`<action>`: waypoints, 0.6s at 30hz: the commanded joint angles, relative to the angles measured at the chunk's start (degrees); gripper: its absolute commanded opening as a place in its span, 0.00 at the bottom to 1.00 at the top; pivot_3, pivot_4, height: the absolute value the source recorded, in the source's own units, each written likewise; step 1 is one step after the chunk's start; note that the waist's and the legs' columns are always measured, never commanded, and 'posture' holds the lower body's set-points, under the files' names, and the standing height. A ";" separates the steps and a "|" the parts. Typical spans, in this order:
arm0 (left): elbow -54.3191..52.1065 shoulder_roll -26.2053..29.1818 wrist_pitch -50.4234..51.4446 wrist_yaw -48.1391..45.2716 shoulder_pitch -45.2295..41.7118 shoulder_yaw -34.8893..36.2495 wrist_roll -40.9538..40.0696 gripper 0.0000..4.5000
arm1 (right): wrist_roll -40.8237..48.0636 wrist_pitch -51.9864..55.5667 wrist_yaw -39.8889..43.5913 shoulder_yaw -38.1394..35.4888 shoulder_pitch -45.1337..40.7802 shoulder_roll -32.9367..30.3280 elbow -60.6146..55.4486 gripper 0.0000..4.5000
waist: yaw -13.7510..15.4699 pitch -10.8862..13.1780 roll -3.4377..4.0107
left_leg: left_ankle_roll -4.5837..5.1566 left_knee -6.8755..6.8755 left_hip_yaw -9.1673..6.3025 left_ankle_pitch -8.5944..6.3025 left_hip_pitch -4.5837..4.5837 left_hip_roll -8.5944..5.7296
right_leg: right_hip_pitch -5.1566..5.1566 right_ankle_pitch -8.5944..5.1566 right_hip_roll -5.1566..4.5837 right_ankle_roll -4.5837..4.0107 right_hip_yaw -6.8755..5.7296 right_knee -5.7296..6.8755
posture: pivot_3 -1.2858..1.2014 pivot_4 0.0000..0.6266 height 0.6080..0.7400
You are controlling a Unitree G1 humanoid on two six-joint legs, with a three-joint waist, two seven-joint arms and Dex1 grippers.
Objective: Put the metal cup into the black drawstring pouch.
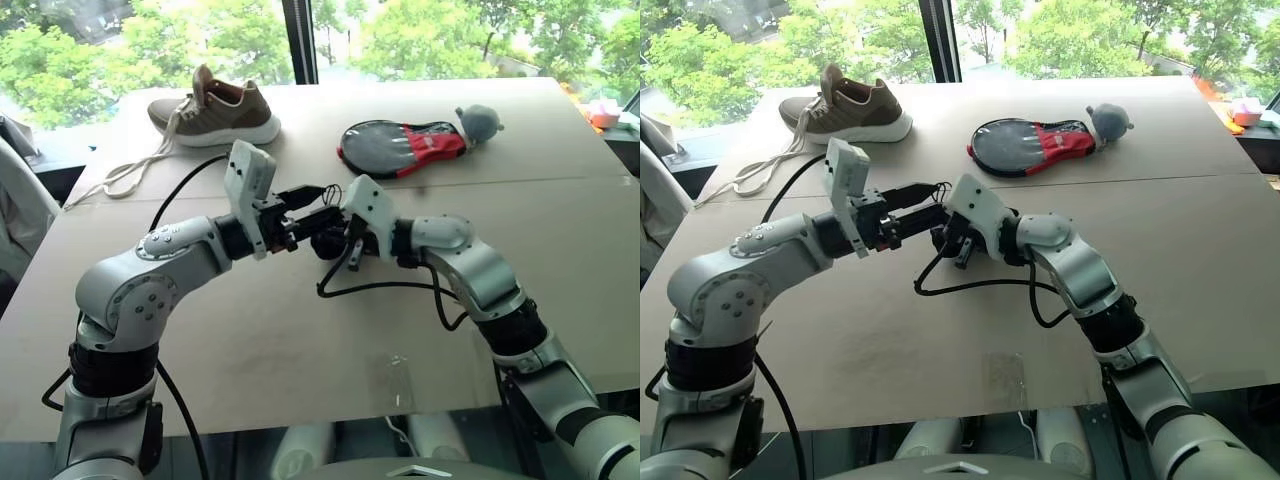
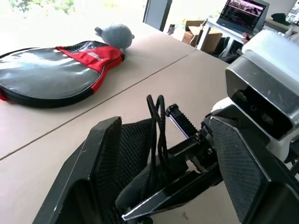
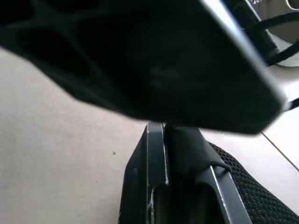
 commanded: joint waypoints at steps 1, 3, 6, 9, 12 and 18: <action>-0.44 -0.73 -1.00 -0.64 -0.37 0.35 1.15 0.57 | 0.47 -0.35 -0.08 -0.25 -0.89 0.39 -2.47 0.00 | 0.01 0.00 0.00 | 0.00 0.00 0.01 0.00 0.00 0.00 | 0.00 0.00 0.00 0.00 0.00 0.00 | 0.52 0.24 1.00; -0.59 -1.24 -0.79 -0.88 -0.23 0.32 1.31 0.40 | 0.54 -0.15 -0.12 -0.36 -1.00 0.43 -2.67 0.00 | 0.02 0.00 0.00 | 0.00 0.00 0.01 0.00 -0.01 0.00 | -0.01 0.00 -0.01 0.00 0.00 0.00 | 0.52 0.24 1.00; -1.05 -1.97 -0.49 -1.21 -0.03 0.01 1.54 0.07 | 0.64 0.13 -0.12 -0.44 -1.06 0.40 -3.06 0.00 | 0.03 0.00 0.00 | 0.00 0.00 0.00 0.00 -0.02 -0.01 | -0.01 0.00 -0.02 0.00 0.00 0.00 | 0.52 0.24 1.00; -0.84 -2.43 -0.40 -1.45 -0.25 0.03 1.96 0.02 | 0.73 0.34 -0.05 -0.51 -1.12 0.35 -3.22 0.00 | 0.03 0.00 0.00 | 0.00 0.00 0.00 0.00 -0.02 -0.01 | -0.01 0.00 -0.02 0.00 0.00 0.00 | 0.52 0.24 1.00; -0.45 -2.55 -0.55 -1.46 -0.45 0.20 2.49 0.02 | 0.75 0.44 -0.05 -0.53 -1.17 0.37 -3.23 0.00 | 0.01 0.00 0.00 | 0.00 0.00 0.00 0.00 -0.02 -0.01 | -0.01 0.00 -0.01 0.00 0.00 0.00 | 0.52 0.24 1.00; 2.70 -6.63 -1.27 2.68 -5.37 4.82 0.26 0.02 | 0.64 0.49 -0.11 0.27 -0.34 0.64 -3.50 0.00 | 0.15 0.00 0.00 | 0.00 0.04 -0.05 0.00 -0.05 -0.01 | -0.02 0.00 -0.01 0.01 -0.05 0.01 | 0.52 0.24 1.00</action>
